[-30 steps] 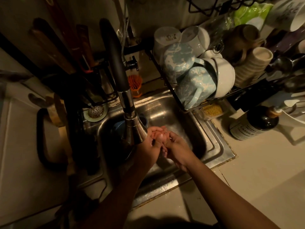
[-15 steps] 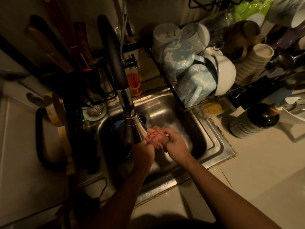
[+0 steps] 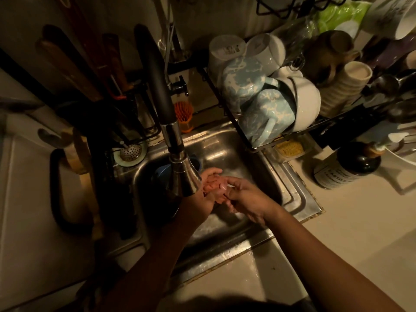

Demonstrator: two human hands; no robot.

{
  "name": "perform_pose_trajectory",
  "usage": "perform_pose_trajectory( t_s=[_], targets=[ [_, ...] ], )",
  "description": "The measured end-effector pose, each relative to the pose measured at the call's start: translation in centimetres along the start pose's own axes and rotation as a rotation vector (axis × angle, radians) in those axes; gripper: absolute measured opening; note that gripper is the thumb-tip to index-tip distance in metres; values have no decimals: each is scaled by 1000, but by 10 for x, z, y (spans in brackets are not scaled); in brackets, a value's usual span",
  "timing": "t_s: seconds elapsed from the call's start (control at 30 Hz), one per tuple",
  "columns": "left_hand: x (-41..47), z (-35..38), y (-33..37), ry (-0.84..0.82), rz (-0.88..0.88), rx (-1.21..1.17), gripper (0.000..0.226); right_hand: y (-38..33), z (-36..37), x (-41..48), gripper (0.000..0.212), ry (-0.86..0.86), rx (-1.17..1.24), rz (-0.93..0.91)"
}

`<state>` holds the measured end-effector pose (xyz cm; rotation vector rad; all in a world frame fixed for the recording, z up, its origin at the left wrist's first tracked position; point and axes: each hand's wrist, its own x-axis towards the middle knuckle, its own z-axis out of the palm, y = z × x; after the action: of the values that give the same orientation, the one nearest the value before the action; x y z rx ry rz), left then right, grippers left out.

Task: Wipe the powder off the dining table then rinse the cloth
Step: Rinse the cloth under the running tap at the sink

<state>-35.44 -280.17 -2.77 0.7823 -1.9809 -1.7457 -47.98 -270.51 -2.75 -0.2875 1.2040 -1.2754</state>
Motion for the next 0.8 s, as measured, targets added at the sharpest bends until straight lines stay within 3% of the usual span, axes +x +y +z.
perform_pose_trajectory(
  t_s=[0.13, 0.23, 0.33, 0.43, 0.57, 0.7, 0.8],
  targets=[
    [0, 3, 0, -3, -42, 55, 31, 5, -2, 1, 25, 11, -126, -112],
    [-4, 9, 0, 102, -80, 41, 32, 9, -4, 5, 10, 156, -548, -231],
    [-2, 20, -4, 232, -188, -63, 25, 17, 4, 7, 17, 340, -914, -397],
    [5, 27, -12, 339, -309, -203, 27, 26, 2, 10, 24, 447, -1084, -559],
    [10, 27, -4, 338, -446, -282, 33, 28, -4, 11, 43, 369, -1315, -714],
    [19, 16, -9, 208, -595, -185, 26, 26, -16, 14, 46, 314, -1437, -891],
    [21, 14, -10, 168, -606, -219, 28, 26, -19, 17, 46, 311, -1466, -954]
  ],
)
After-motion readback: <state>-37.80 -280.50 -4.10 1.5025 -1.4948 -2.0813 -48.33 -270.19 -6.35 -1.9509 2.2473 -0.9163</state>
